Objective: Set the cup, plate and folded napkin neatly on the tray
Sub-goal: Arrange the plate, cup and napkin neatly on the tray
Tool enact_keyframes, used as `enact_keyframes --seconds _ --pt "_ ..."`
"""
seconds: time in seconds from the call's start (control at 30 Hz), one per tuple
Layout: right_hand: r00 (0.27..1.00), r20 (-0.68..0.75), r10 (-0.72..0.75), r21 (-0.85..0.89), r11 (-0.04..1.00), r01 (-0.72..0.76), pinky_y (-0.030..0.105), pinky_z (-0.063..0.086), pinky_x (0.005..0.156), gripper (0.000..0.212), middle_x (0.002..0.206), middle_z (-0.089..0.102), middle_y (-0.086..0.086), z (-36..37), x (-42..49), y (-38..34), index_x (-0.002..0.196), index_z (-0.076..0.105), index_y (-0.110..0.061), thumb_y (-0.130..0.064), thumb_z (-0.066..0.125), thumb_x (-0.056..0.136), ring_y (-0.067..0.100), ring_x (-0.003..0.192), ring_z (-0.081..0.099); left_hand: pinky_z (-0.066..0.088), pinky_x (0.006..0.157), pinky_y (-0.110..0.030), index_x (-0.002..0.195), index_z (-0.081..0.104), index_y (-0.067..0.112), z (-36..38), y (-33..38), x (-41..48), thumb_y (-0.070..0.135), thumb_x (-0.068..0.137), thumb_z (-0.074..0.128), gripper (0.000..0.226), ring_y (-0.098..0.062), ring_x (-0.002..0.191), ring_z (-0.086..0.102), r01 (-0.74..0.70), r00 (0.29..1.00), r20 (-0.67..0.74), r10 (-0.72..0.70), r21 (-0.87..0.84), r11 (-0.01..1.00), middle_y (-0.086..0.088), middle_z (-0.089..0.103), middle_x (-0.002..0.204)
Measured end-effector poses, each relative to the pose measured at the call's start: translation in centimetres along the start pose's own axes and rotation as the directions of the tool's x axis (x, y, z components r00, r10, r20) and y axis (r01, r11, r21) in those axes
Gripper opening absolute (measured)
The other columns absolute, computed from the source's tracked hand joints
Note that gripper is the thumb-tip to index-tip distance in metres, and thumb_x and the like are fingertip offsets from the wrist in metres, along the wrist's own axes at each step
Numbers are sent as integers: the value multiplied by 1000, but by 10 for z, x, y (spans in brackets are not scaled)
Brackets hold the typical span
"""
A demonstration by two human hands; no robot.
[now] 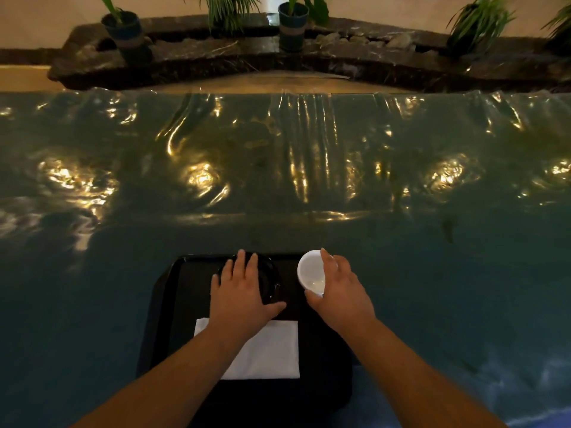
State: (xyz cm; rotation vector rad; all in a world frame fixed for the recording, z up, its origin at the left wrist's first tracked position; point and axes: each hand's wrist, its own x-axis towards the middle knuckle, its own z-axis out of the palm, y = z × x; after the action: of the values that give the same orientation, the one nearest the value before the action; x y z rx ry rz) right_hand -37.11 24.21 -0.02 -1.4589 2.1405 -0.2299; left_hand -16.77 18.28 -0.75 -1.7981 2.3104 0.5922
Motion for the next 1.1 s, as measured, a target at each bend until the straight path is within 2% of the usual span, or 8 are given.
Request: enact_keyframes --seconds 0.07,0.2,0.57,0.83,1.1 --pt "1000 -7 3 -1 1000 -3 44 53 94 93 152 31 1 3 3 -4 157 16 -30 -46 73 86 29 125 52 16 122 -57 160 -5 23 3 -14 -1 87 67 61 131 -32 155 5 58 996 67 -61 42 997 -8 -3 170" --pt "1000 4 1 -8 1000 -1 44 53 94 94 151 31 0 6 7 -10 157 16 -30 -47 74 85 29 123 53 13 123 -55 160 -11 20 4 -27 -2 86 65 63 137 -32 155 3 60 994 87 -67 80 995 -10 -4 170" --pt "1000 13 -7 -19 1000 7 48 55 91 93 145 35 2 14 15 -25 152 20 -33 -52 75 81 31 120 55 14 124 -54 160 -10 23 -3 -52 0 86 64 65 137 -35 154 8 13 993 119 -25 102 995 -8 -5 170" --pt "999 32 9 -30 1000 -8 43 54 89 96 142 34 5 19 20 -42 156 19 -29 -53 76 82 29 119 56 13 124 -47 160 -5 26 -8 -71 -7 80 65 73 134 -32 155 7 43 996 82 -44 5 999 -11 -4 170" --pt "999 33 -9 -19 1000 10 41 55 88 95 144 34 6 23 23 -55 154 20 -30 -54 77 82 29 116 58 25 121 -48 161 -1 27 -15 -87 -3 82 59 74 138 -32 151 19 6 994 112 -6 -4 1000 -6 -3 170"
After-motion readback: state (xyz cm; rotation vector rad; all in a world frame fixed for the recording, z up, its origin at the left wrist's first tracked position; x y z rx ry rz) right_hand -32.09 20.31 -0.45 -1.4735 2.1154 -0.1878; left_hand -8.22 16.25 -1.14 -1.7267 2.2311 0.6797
